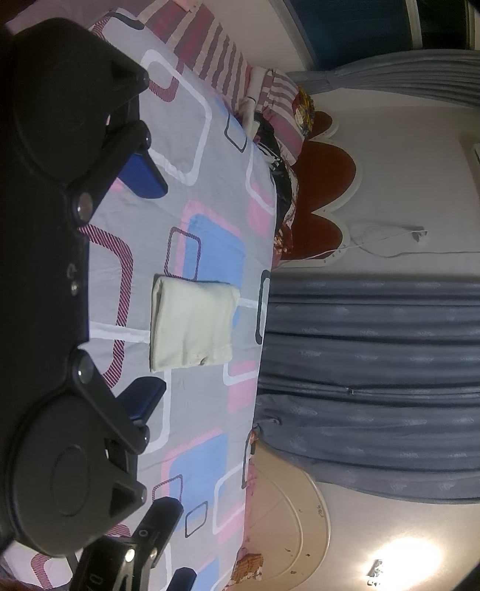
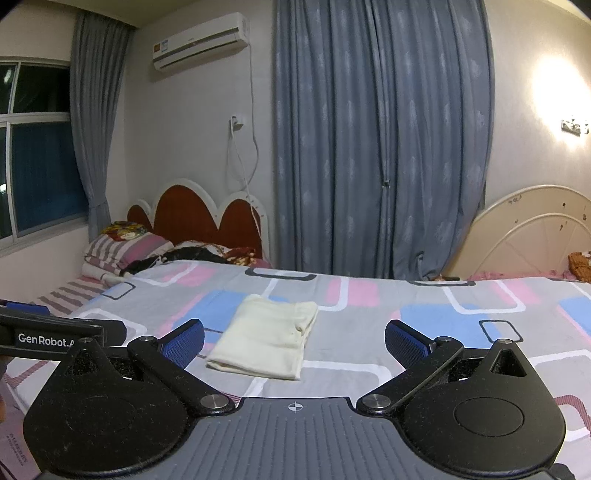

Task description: Fold small clothes

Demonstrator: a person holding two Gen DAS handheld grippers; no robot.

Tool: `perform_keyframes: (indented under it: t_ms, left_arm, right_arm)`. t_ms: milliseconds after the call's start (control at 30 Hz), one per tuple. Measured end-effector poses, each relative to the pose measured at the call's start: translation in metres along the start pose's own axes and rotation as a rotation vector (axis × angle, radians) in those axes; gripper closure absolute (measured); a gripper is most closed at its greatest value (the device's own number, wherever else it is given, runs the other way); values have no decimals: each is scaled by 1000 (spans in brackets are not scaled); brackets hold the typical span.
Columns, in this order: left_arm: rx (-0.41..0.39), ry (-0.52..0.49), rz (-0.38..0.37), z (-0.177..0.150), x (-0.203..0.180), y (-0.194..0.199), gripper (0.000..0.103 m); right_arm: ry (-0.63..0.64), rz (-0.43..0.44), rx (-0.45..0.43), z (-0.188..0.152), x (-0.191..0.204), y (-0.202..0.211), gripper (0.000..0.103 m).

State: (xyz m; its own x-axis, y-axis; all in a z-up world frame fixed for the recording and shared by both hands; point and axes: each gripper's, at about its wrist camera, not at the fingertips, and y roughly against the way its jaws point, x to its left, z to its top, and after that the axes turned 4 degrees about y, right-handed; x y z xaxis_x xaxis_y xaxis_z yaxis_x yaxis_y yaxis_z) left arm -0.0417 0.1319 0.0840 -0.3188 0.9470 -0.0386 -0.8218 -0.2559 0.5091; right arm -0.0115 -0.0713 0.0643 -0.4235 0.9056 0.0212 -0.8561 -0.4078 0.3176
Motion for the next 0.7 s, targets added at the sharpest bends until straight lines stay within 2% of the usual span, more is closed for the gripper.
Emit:
perform_keyframes:
  t_ms: [700]
  left_arm:
    - [15,2,0,1,0,-9,1]
  right_arm:
    - [-2,3,18,-1,7,-6,0]
